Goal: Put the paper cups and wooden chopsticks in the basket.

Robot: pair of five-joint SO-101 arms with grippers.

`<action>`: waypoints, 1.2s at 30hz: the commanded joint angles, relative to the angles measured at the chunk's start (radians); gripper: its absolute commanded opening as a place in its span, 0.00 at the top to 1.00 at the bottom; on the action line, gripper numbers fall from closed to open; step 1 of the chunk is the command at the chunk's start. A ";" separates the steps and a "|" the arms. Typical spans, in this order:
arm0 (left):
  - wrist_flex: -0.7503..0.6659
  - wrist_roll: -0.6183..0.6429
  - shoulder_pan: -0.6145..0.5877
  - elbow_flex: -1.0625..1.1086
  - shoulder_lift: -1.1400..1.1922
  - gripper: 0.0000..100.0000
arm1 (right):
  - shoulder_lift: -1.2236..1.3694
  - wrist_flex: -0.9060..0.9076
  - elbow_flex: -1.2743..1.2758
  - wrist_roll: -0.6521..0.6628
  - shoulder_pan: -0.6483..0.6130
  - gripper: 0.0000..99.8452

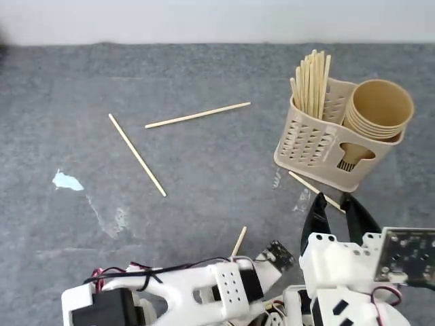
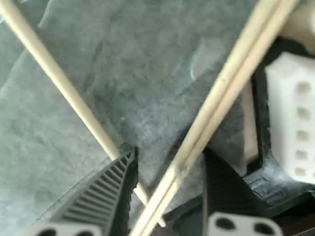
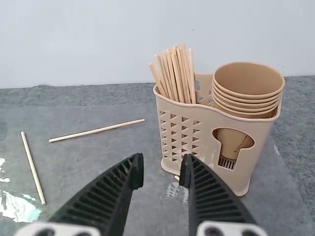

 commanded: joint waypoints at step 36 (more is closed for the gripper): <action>0.368 0.003 -0.244 -0.384 0.009 0.99 | -0.001 -0.015 -0.002 -0.002 0.008 0.86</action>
